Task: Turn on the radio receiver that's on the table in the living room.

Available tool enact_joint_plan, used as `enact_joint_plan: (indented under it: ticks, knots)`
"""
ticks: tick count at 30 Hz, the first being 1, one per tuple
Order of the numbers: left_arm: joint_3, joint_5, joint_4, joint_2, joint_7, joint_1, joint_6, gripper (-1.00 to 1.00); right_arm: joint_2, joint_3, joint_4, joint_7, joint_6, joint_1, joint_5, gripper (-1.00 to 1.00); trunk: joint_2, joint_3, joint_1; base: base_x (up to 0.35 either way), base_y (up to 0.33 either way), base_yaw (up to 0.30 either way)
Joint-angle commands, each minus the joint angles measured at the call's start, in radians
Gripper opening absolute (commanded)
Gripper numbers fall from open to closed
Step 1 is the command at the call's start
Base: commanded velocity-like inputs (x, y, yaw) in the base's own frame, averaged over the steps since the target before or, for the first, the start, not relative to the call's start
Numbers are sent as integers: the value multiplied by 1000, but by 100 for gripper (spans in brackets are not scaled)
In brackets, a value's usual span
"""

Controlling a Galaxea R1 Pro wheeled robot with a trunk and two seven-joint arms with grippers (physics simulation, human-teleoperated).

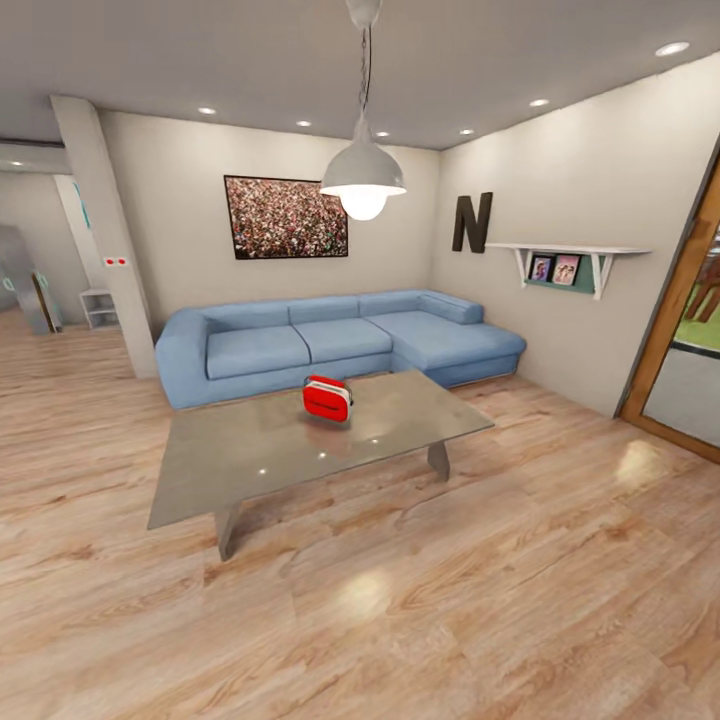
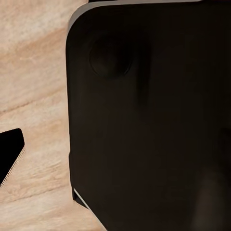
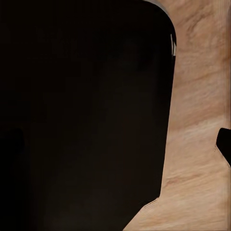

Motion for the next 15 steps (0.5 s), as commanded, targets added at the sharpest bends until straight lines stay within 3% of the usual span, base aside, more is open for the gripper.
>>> enact_joint_plan:
  ticks: [1,15]
  knots:
    - [0,0,0,0,0,0,0,100,-1,0,0,0,0,0,0,100,0,0,0,323,0,0]
    - [0,1,1,0,2,0,0,100,2,-2,0,-11,11,0,-1,100,0,0,0,323,0,0]
